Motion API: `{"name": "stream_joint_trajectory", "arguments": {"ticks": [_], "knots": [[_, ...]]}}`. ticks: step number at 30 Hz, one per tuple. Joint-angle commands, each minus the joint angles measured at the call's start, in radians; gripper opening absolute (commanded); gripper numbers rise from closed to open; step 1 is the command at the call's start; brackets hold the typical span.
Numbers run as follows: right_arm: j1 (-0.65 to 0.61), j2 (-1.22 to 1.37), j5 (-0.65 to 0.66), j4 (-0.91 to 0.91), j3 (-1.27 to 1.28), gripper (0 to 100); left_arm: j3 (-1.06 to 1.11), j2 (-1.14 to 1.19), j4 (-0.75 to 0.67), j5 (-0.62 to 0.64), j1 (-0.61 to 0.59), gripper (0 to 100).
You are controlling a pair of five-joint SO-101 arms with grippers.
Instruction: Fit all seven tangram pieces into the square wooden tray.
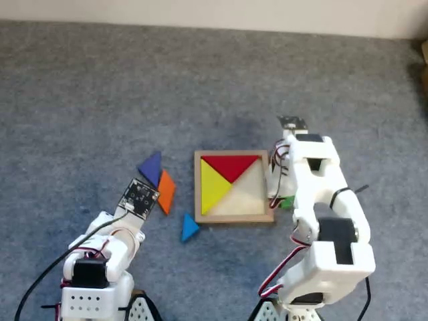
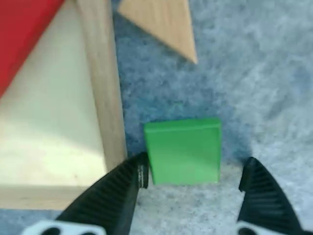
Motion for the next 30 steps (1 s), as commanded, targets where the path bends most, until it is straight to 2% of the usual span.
{"name": "stream_joint_trajectory", "arguments": {"ticks": [1, 6, 12, 23, 30], "knots": [[0.015, -0.010, -0.011, -0.021, -0.048, 29.6, 0.022, -0.022, 0.003, -0.008, -0.007, 1], [0.012, -0.008, -0.011, -0.033, -0.048, 27.7, 0.022, -0.022, 0.003, -0.008, -0.007, 1], [0.012, -0.016, -0.003, -0.085, -0.024, 11.9, 0.022, -0.022, 0.003, -0.008, -0.007, 1], [0.005, -0.259, 0.002, 0.039, -0.022, 10.9, 0.022, -0.022, 0.003, -0.008, -0.007, 1], [-0.127, -0.338, 0.253, 0.124, -0.022, 10.9, 0.022, -0.022, 0.003, -0.008, -0.007, 1]]}}
